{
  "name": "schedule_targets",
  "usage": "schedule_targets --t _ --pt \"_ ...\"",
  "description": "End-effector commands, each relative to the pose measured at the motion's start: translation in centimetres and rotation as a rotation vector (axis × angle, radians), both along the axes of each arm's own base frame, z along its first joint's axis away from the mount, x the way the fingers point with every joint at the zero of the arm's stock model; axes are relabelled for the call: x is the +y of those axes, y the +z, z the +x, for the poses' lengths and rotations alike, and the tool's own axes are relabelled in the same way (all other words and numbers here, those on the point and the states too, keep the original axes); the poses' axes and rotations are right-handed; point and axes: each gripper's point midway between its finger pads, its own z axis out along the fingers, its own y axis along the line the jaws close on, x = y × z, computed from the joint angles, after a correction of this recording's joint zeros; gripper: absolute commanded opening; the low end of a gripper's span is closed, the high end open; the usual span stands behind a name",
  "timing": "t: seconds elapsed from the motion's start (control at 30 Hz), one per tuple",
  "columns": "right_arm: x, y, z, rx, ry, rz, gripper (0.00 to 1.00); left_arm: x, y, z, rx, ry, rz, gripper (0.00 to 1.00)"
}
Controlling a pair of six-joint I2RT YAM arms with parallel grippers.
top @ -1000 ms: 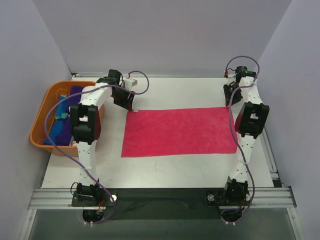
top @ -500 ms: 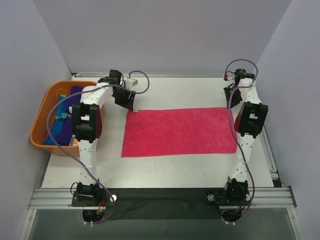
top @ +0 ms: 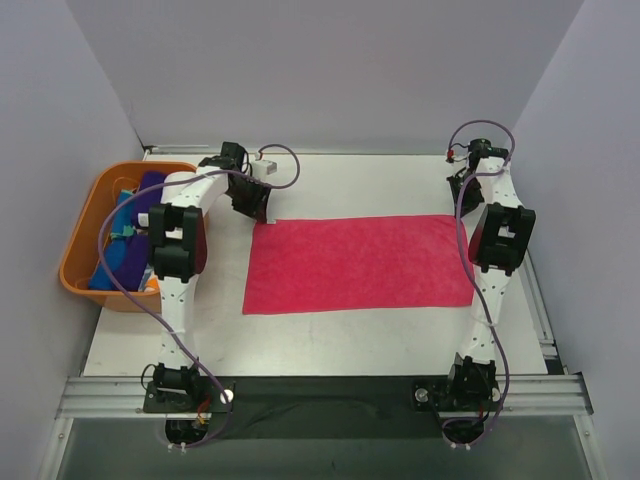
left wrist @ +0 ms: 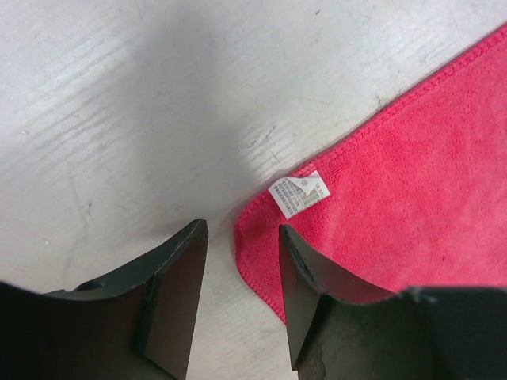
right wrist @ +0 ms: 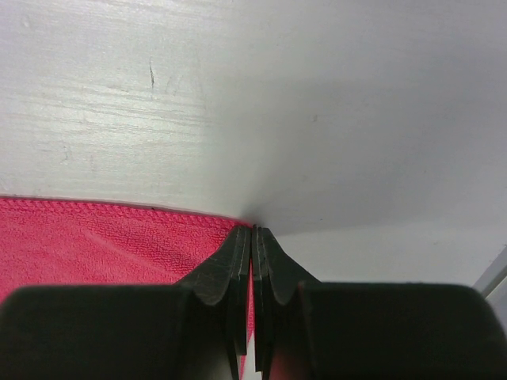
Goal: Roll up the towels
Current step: Flatten the towel, then fold the towel
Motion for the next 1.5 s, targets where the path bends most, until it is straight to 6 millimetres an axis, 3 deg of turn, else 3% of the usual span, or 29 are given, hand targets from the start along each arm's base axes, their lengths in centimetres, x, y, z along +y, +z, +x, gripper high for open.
schedule_targets --t 0.0,0.3,0.43,0.7,0.97,1.23,1.4,1.47 --pt "0.1 0.3 -0.8 0.028 0.011 -0.007 0.0 -0.8 1.4 1.6 -0.051 -0.009 -0.041 0.51" --pt "-0.1 0.8 -0.7 0.015 0.009 0.002 0.0 -1.5 1.2 1.6 -0.038 -0.019 -0.074 0.33" --pt "-0.3 1.3 -0.6 0.002 0.005 0.008 0.0 -1.7 1.1 1.5 -0.032 -0.021 -0.084 0.17" --pt "-0.6 3.7 -0.3 -0.051 -0.009 0.019 0.0 -1.4 2.9 1.6 -0.06 -0.016 -0.092 0.01" --pt "-0.5 5.9 -1.0 -0.082 -0.006 0.039 0.0 -1.1 5.8 1.0 -0.095 -0.034 -0.105 0.0" --pt "-0.3 7.8 -3.6 -0.066 -0.008 0.091 0.0 -0.1 8.0 -1.1 -0.098 -0.056 -0.119 0.0" --pt "-0.8 8.7 -6.1 -0.016 -0.015 0.129 0.0 0.5 9.2 -3.7 -0.069 -0.078 -0.121 0.0" --pt "-1.1 8.5 -7.4 0.016 -0.016 0.15 0.0 1.2 8.3 -5.5 -0.025 -0.08 -0.12 0.0"
